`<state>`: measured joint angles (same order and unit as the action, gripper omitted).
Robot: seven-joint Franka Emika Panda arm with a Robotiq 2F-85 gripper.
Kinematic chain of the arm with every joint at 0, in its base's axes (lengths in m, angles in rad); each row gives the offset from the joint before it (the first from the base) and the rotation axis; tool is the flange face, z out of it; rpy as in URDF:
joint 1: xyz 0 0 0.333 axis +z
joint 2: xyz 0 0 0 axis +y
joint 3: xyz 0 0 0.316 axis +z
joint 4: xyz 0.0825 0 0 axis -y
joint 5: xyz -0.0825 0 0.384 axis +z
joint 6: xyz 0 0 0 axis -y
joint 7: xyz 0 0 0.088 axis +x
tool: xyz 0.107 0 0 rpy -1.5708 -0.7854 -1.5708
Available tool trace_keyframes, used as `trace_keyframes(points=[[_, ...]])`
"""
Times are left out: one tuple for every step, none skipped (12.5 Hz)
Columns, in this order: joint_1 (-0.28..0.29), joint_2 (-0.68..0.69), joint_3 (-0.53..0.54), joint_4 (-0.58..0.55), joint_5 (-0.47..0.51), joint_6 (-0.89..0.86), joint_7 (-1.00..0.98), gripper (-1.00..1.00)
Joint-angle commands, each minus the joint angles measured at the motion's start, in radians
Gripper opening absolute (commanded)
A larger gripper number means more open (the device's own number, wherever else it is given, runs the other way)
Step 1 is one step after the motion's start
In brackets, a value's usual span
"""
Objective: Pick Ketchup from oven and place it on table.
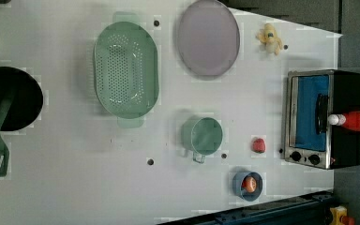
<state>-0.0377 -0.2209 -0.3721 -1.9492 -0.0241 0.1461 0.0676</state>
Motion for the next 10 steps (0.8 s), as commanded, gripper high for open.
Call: trace_keyframes(points=[[-0.022, 0.047, -0.084, -0.009, 0.015, 0.093, -0.025, 1.00], [-0.025, 0.084, -0.109, -0.009, 0.015, 0.142, -0.025, 1.00], [-0.026, 0.123, -0.133, -0.008, 0.015, 0.189, -0.025, 1.00], [-0.028, 0.163, -0.157, -0.007, 0.015, 0.236, -0.025, 1.00], [-0.030, 0.202, -0.182, -0.005, 0.016, 0.285, -0.025, 1.00], [-0.032, 0.241, -0.208, -0.001, 0.016, 0.333, -0.025, 1.00], [-0.034, 0.279, -0.231, 0.005, 0.018, 0.373, -0.025, 1.00], [-0.038, 0.314, -0.250, 0.010, 0.020, 0.402, -0.025, 1.00], [-0.041, 0.346, -0.262, 0.014, 0.034, 0.428, -0.025, 1.00], [-0.043, 0.376, -0.270, 0.017, 0.060, 0.440, -0.025, 1.00]])
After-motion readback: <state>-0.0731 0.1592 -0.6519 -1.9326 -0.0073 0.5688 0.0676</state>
